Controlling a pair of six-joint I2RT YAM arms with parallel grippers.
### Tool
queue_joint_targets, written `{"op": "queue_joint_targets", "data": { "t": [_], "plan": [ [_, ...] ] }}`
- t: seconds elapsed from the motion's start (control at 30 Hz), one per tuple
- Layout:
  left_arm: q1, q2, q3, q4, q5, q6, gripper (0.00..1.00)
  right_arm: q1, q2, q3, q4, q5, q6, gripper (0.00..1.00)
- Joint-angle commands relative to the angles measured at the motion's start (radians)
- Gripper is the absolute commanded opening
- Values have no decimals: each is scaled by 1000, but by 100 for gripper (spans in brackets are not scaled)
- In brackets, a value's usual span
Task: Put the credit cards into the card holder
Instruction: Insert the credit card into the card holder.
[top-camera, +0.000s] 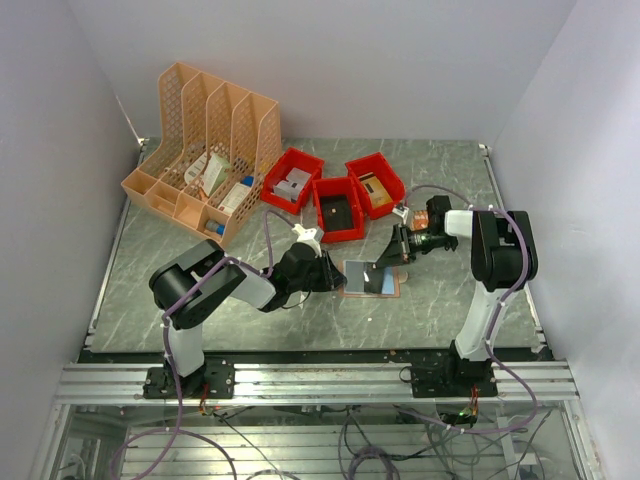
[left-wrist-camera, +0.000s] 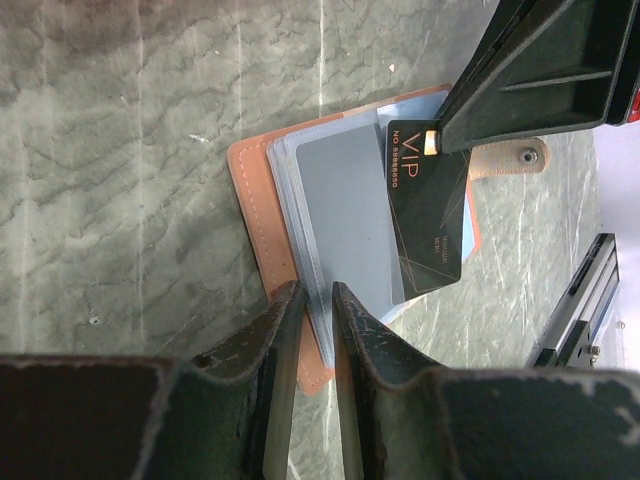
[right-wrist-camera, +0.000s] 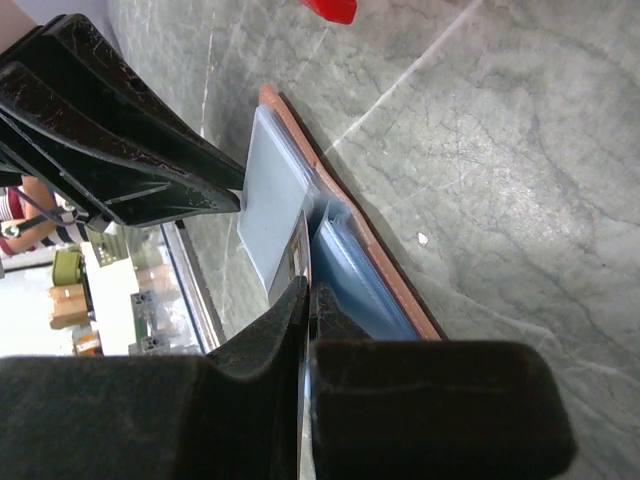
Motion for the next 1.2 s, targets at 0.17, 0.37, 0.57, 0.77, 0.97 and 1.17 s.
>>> {"op": "queue_joint_targets", "data": {
  "t": [0.17, 0.37, 0.57, 0.77, 0.97, 1.17],
  "plan": [
    [-2, 25, 19, -73, -9, 38, 31, 21, 57, 37, -4, 52, 42, 0],
    [-1, 29, 24, -75, -8, 43, 31, 26, 46, 37, -8, 91, 56, 0],
    [-1, 35, 40, -92, -5, 53, 31, 32, 52, 45, -28, 93, 45, 0],
    [0, 47, 51, -95, 1, 60, 31, 50, 60, 55, -26, 91, 48, 0],
    [1, 44, 53, -98, 3, 62, 31, 55, 70, 60, -6, 78, 67, 0],
    [1, 12, 51, -114, -9, 70, 34, 54, 94, 72, 3, 63, 81, 0]
  ]
}}
